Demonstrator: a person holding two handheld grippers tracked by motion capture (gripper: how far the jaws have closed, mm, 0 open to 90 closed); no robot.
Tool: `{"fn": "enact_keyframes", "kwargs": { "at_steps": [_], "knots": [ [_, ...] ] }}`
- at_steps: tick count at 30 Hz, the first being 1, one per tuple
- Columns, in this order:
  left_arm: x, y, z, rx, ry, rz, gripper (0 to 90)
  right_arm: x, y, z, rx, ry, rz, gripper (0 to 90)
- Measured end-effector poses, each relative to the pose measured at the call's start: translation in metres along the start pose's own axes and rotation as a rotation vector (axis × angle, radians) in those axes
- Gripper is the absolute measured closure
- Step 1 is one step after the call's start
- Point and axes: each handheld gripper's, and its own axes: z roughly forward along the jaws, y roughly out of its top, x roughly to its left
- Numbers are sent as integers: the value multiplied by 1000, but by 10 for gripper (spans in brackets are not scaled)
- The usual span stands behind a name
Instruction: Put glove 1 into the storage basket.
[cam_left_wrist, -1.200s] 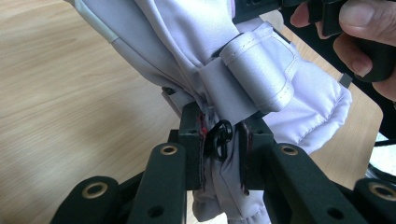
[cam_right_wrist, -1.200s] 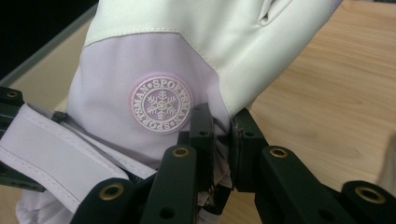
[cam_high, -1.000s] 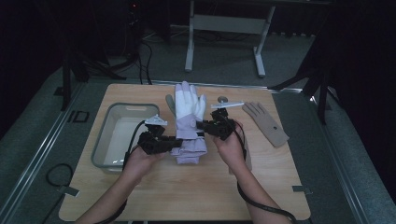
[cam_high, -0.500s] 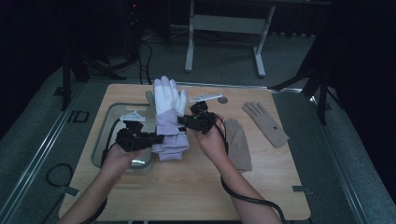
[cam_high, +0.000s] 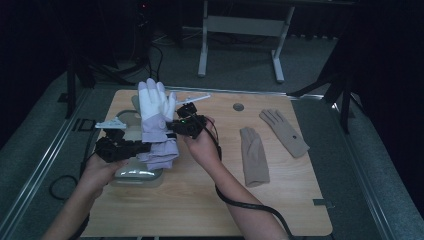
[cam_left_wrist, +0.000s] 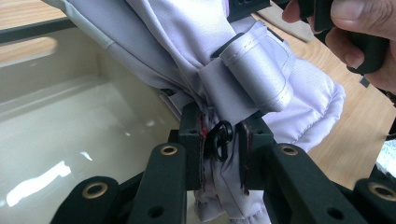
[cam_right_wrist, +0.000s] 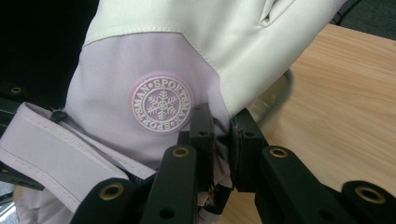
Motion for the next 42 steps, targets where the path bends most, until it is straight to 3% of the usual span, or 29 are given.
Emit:
{"fn": "enact_keyframes", "kwargs": {
  "at_steps": [7,10,15,19,20,25,34,38,42],
  "knots": [
    [20,-12,-18,7,9,-20,755,19,9,22,15,13,-21,814],
    [36,-24,-23,5,18,-32,755,30,11,44,37,21,-30,814],
    [52,-40,-17,9,-6,-59,755,34,7,65,63,11,-17,814],
    [57,-48,-10,22,-15,-68,753,31,0,75,95,8,-5,814],
    [60,-53,-5,25,-21,-91,753,30,-3,78,103,11,1,815],
    [61,-60,3,67,-15,-132,741,27,-14,90,158,0,7,816],
    [63,-64,15,128,14,-170,740,24,-21,106,226,-13,8,818],
    [60,-63,17,158,26,-167,714,24,-23,111,257,-18,-1,818],
    [56,-62,20,184,61,-135,620,22,-26,116,275,-17,4,818]
  ]
}}
